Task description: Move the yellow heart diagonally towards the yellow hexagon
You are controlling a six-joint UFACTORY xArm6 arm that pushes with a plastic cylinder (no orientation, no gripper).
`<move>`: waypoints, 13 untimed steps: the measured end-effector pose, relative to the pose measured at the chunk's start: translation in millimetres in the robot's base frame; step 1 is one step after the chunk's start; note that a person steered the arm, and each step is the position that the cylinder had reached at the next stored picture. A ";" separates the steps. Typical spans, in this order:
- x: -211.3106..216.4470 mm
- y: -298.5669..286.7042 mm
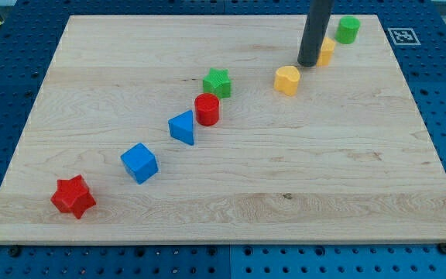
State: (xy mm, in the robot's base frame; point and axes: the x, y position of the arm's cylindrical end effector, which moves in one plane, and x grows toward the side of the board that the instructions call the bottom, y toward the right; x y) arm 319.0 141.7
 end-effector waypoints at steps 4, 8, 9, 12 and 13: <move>6.2 -73.2; 87.4 65.2; 95.8 42.0; 90.6 -51.5; 84.6 -50.0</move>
State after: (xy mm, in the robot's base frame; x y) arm 403.5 91.7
